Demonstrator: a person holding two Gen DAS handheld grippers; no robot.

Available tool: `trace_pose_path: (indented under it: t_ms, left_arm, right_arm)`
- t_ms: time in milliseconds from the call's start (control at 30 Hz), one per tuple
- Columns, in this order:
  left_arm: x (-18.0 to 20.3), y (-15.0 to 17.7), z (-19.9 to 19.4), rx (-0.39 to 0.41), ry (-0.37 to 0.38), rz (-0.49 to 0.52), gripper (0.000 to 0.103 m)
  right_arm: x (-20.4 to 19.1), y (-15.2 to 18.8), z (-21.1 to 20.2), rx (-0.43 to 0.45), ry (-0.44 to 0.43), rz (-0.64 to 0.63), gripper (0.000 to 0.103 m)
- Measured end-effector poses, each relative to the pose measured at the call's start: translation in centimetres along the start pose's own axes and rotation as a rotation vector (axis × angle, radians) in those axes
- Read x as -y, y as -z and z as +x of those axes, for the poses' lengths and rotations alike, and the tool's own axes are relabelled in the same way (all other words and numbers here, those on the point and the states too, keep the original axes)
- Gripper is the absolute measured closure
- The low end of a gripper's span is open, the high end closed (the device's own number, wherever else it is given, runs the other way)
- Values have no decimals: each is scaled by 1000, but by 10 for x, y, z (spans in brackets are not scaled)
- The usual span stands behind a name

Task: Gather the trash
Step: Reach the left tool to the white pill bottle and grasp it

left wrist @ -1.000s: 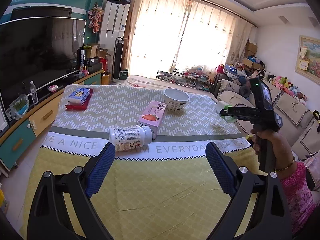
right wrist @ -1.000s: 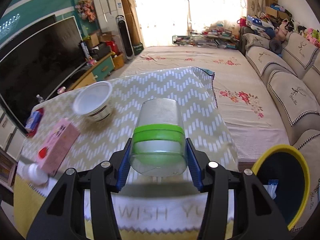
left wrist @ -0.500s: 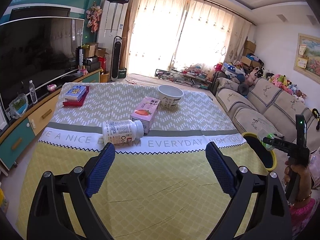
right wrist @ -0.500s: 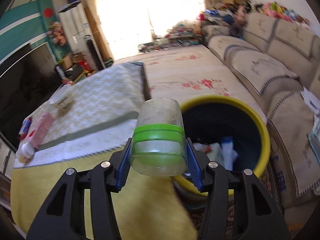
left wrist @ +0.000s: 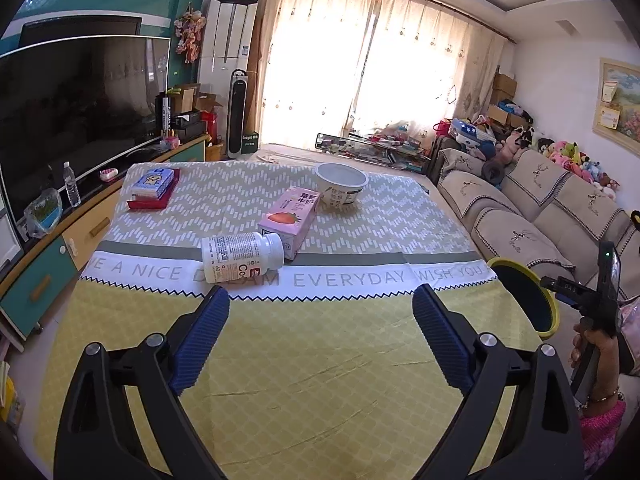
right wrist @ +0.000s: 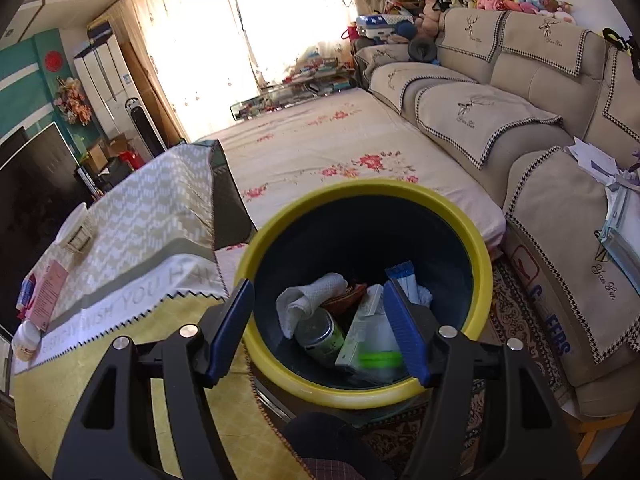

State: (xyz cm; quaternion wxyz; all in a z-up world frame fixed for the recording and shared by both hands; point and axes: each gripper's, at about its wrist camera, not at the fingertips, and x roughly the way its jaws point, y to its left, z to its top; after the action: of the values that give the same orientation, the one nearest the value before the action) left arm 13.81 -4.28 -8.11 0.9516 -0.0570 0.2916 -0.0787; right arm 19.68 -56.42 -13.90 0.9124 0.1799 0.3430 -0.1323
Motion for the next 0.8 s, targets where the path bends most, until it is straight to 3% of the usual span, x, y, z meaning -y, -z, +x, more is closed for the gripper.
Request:
trace_pose_path:
  t_ms: [500, 800]
  left_arm:
    - [-50, -28, 103, -156, -215, -30, 11]
    - [-53, -40, 143, -200, -236, -108, 6]
  right_arm:
    - [-24, 3, -14, 6, -65, -56, 35]
    - [-33, 7, -1, -30, -84, -66, 35]
